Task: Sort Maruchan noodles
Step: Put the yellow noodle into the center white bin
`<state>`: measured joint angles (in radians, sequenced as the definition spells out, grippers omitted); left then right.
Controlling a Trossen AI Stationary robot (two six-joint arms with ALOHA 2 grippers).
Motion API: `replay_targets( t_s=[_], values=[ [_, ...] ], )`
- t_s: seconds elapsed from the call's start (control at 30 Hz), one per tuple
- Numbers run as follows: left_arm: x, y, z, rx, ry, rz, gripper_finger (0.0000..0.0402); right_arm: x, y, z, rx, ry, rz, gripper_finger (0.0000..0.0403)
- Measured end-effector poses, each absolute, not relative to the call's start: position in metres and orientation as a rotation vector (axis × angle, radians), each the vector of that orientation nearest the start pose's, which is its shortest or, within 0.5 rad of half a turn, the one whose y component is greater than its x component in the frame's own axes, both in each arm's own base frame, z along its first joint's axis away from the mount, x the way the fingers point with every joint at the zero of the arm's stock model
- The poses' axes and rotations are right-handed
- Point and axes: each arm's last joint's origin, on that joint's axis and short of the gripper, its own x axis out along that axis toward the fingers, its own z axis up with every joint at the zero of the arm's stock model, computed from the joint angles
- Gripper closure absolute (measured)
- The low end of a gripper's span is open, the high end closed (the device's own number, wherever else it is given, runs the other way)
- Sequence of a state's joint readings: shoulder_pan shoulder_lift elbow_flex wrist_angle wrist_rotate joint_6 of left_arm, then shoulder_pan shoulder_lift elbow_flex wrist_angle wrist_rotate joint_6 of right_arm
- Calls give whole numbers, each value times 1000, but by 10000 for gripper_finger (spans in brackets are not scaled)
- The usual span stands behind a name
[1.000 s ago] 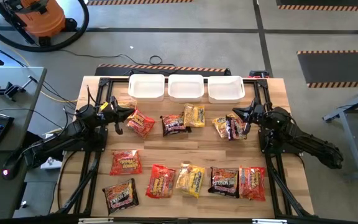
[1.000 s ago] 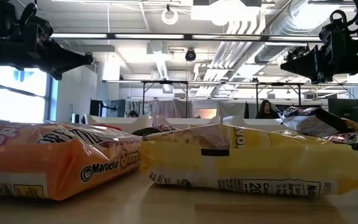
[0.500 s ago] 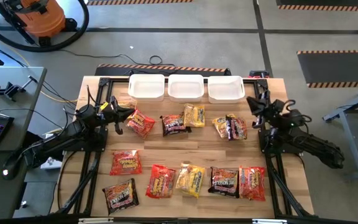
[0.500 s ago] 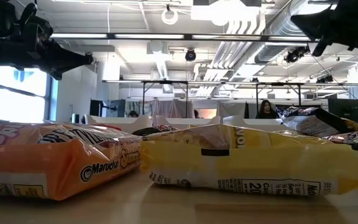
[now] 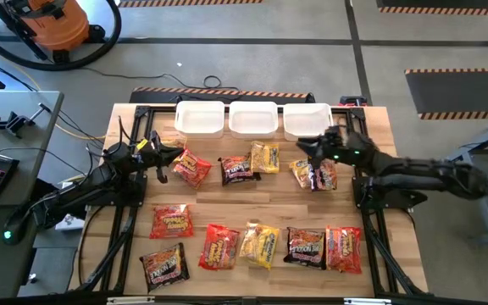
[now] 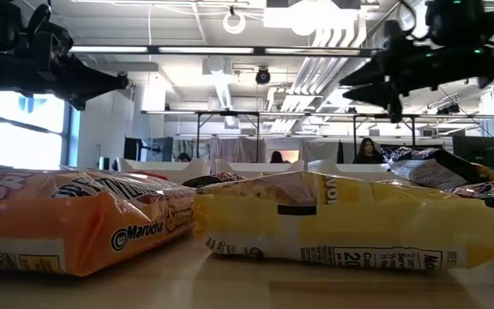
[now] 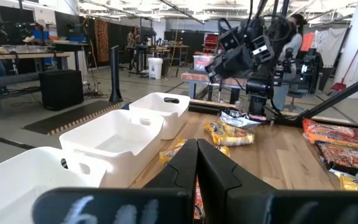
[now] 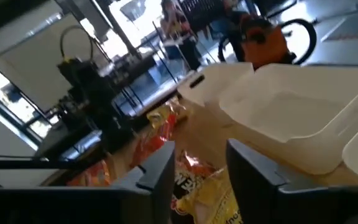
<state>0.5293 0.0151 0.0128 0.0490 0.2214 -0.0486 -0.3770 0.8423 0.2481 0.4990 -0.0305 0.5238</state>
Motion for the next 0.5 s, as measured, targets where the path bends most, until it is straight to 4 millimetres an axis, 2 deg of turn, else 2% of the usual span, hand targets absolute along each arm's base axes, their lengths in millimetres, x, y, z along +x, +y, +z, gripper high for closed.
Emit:
replay_targets(
  t_s=[0.23, 0.37, 0.5],
  values=[
    [87, 44, 171, -31, -51, 307, 399, 225, -61, 205, 633, 289, -500, 178],
    [87, 44, 171, -31, -51, 307, 399, 260, -60, 204, 709, 473, -620, 159],
    [87, 44, 171, -31, -51, 307, 399, 287, -63, 194, 783, 649, -721, 157]
  ],
)
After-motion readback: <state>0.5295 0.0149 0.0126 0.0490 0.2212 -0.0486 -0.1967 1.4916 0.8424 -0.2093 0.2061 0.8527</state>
